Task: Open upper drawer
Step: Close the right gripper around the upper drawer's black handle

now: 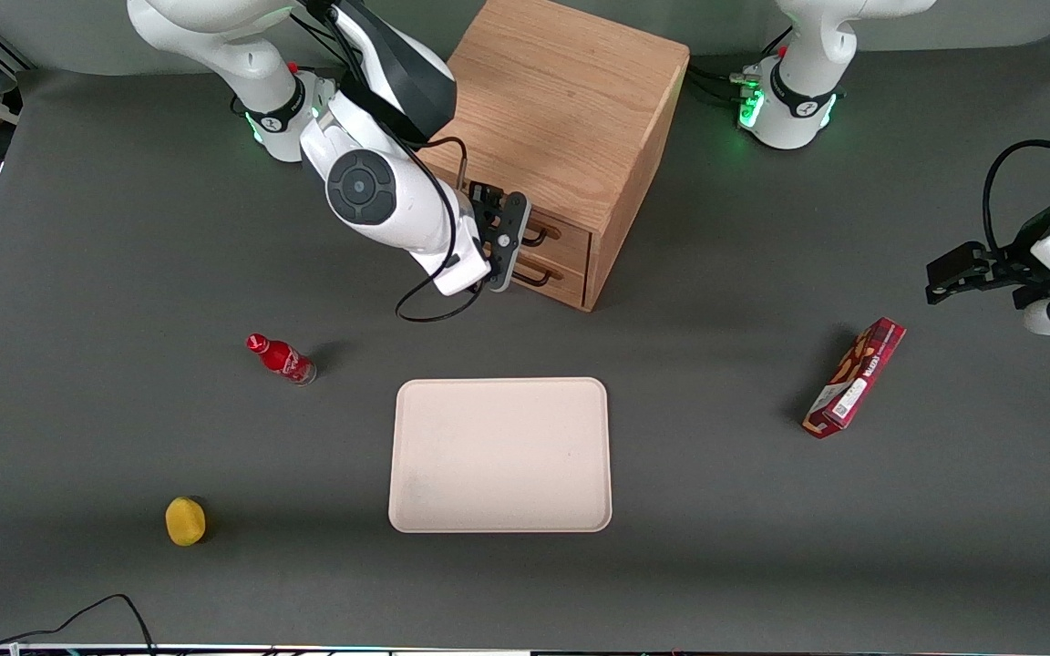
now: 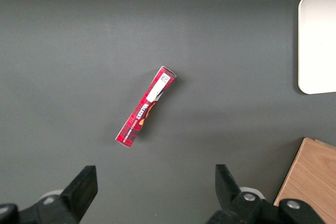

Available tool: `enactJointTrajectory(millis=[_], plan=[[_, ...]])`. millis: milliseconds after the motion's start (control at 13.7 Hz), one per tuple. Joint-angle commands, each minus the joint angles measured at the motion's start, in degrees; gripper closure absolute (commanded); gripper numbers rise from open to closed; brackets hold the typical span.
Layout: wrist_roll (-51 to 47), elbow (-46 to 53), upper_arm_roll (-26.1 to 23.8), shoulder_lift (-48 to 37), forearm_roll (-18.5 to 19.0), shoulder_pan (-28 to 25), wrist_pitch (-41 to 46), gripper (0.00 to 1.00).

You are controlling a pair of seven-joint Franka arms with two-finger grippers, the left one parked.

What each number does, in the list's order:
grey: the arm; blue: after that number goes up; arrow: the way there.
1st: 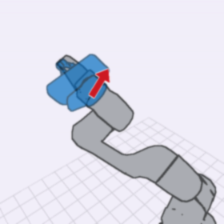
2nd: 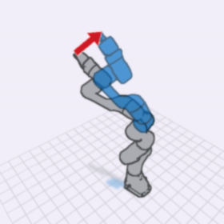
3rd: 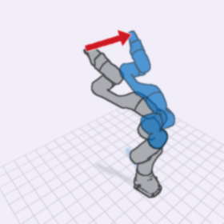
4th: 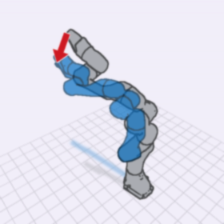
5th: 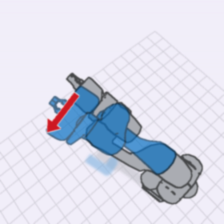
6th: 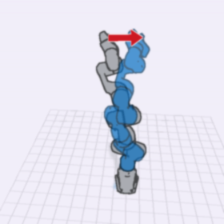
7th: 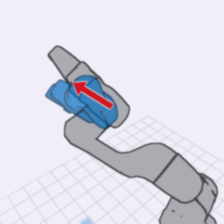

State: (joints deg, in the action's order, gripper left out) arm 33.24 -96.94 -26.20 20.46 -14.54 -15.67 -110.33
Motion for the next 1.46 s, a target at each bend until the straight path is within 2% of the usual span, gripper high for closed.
enactJointTrajectory(millis=[0,1390], plan=[[-0.7,-1.1,0.4,-0.3,-0.4,-0.2,-1.3,0.00],[-0.3,-2.8,1.2,0.1,1.2,0.6,-5.2,0.00]])
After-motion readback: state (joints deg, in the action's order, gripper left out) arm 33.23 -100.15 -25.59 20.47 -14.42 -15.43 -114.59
